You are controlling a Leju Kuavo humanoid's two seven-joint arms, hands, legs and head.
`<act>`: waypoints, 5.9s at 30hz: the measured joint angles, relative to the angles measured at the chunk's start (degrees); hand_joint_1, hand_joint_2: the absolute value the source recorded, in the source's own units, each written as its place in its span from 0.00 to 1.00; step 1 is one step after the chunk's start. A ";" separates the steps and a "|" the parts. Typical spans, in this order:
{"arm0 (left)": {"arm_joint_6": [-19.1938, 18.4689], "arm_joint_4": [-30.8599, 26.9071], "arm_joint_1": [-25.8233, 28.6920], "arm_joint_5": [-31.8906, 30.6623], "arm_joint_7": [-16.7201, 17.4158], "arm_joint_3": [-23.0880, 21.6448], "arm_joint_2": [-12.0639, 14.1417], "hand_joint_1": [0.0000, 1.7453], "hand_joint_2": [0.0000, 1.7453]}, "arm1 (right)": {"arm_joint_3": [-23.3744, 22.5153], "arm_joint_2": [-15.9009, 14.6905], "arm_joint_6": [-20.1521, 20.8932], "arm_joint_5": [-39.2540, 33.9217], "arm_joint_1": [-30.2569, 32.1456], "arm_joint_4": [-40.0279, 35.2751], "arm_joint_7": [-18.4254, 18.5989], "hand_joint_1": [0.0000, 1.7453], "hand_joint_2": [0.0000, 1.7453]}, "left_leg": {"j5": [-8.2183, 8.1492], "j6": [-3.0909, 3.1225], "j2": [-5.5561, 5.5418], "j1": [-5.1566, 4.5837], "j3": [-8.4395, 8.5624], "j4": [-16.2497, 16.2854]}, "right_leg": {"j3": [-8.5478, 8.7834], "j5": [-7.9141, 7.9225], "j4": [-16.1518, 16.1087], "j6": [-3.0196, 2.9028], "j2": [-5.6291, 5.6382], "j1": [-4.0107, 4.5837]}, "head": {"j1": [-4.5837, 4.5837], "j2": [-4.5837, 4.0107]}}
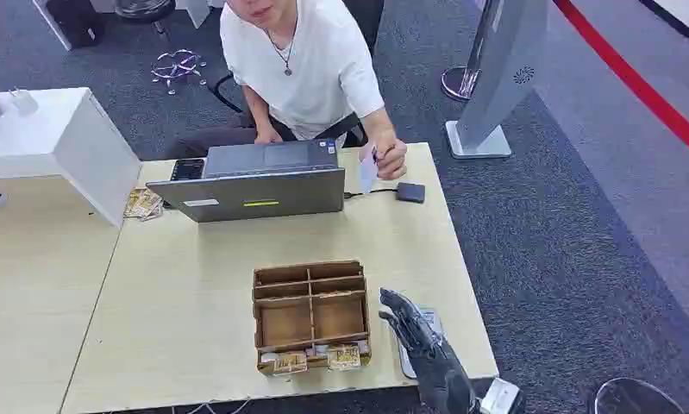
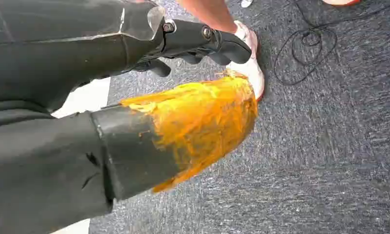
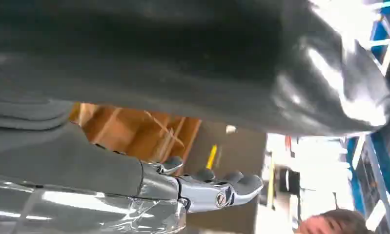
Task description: Pass the card to the sensor for recognition and then transmit it.
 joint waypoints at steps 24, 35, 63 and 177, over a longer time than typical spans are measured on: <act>-0.87 0.00 0.01 -2.89 0.46 0.00 0.26 0.00 0.00 | 0.99 2.90 -33.95 35.65 -4.77 -4.78 4.34 0.00 1.00 | 0.00 0.00 0.00 0.00 0.00 0.00 | 0.00 0.00 0.00 0.00 0.00 0.00 | 0.02 0.00; -1.49 0.00 0.01 -4.66 1.05 -0.02 0.70 0.00 0.00 | -1.19 6.08 -41.79 66.44 -5.86 -4.28 8.94 0.00 1.00 | 0.00 0.00 0.00 0.01 0.00 0.00 | 0.00 0.00 0.01 0.00 0.00 0.01 | 0.00 0.00; -2.05 0.09 -0.02 -4.55 0.35 -0.02 -0.09 0.00 0.00 | -7.06 9.64 -41.83 90.44 -7.88 -9.81 23.32 0.92 1.00 | 0.00 0.00 0.00 0.01 0.00 0.00 | 0.00 0.00 0.01 0.00 0.00 0.01 | 0.00 0.00; 0.17 0.09 -0.03 -3.61 3.43 2.99 -0.66 0.00 0.00 | -8.83 9.02 -38.16 31.78 -1.71 18.18 14.53 1.00 1.00 | 0.00 0.00 -0.01 0.00 0.00 0.00 | -0.01 -0.01 0.01 0.00 0.00 0.00 | 0.00 0.00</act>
